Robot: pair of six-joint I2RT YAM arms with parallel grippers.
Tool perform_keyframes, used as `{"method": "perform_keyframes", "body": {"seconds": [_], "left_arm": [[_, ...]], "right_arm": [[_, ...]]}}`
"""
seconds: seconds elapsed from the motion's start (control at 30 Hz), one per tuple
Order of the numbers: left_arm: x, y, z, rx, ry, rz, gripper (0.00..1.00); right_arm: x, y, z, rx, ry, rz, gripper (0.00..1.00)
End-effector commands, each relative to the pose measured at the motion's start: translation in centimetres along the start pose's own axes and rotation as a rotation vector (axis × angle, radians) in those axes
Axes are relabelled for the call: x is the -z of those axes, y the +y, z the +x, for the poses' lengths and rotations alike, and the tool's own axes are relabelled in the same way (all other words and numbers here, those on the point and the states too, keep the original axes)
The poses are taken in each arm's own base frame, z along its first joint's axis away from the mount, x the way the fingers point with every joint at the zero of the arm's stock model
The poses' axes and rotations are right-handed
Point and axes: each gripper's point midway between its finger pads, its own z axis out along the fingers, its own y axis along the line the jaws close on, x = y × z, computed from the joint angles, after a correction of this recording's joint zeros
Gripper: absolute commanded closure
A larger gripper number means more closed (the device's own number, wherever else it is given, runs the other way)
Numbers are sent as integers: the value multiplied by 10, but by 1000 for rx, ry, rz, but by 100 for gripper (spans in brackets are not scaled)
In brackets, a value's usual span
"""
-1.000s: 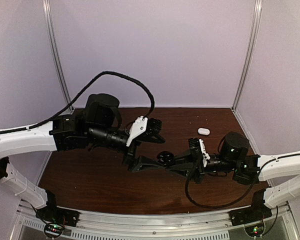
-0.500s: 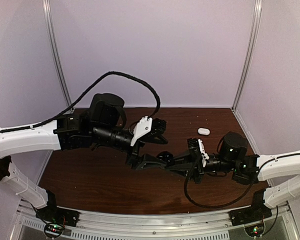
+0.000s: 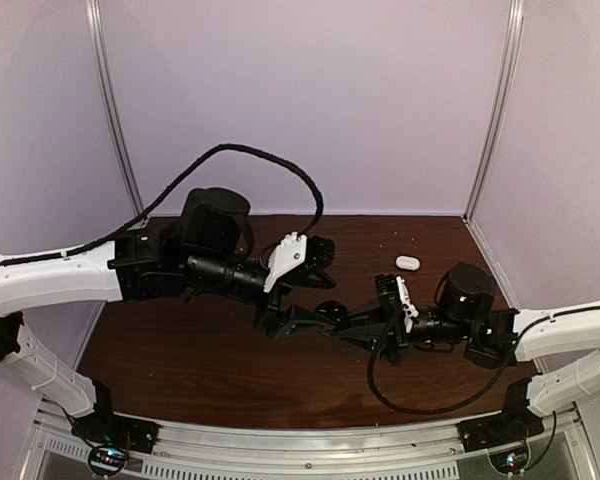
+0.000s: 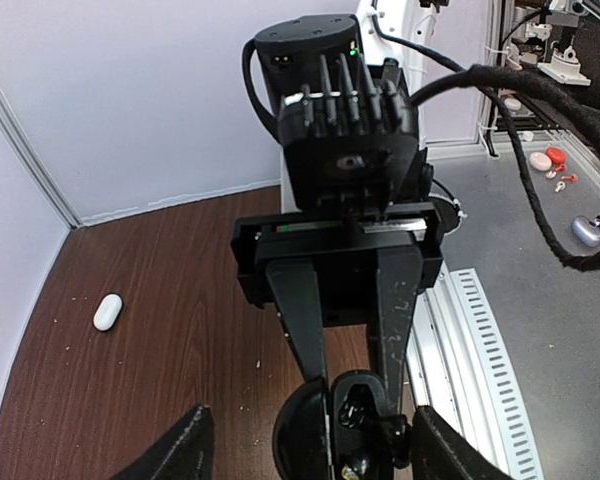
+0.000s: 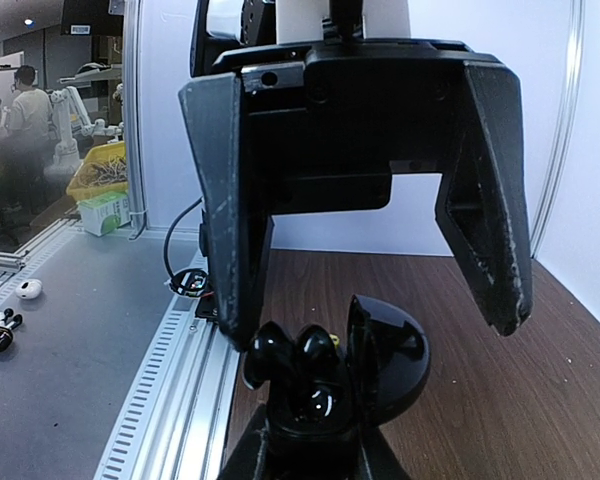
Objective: Insert the wireless bluetooth earbuds into the charging case
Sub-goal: Adjust the right earbud in the right side groove of the charging case.
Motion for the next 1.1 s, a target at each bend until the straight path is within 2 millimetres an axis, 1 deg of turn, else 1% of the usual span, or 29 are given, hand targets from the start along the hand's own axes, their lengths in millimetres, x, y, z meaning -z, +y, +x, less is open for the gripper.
{"method": "perform_keyframes", "body": {"seconds": [0.0,0.1,0.17,0.23,0.43,0.5,0.7,0.77,0.93,1.07], "left_arm": [[2,12,-19,-20,-55,-46,32],[15,7,-30,-53,-97,-42,30],[21,5,-32,-65,-108,-47,28],[24,3,-30,-72,-100,-45,26],[30,-13,-23,-115,-84,13,21],[28,-16,-21,-130,-78,13,21],[4,-31,-8,-197,2,27,21],[1,-33,-5,-204,12,31,20],[-3,-25,-1,-227,38,-15,18],[-8,-18,2,-247,65,-60,19]], "right_arm": [[-1,2,-22,17,-57,-16,100],[0,1,-19,16,-50,-7,100],[1,0,-18,17,-43,-2,100],[1,-1,-18,15,-43,3,100],[1,-1,-19,9,-47,5,100],[1,-1,-20,4,-50,6,100],[1,-2,-24,-8,-63,5,100],[1,-2,-25,-10,-63,4,100],[1,-1,-25,-12,-64,-1,100],[0,1,-25,-10,-64,-14,100]]}}
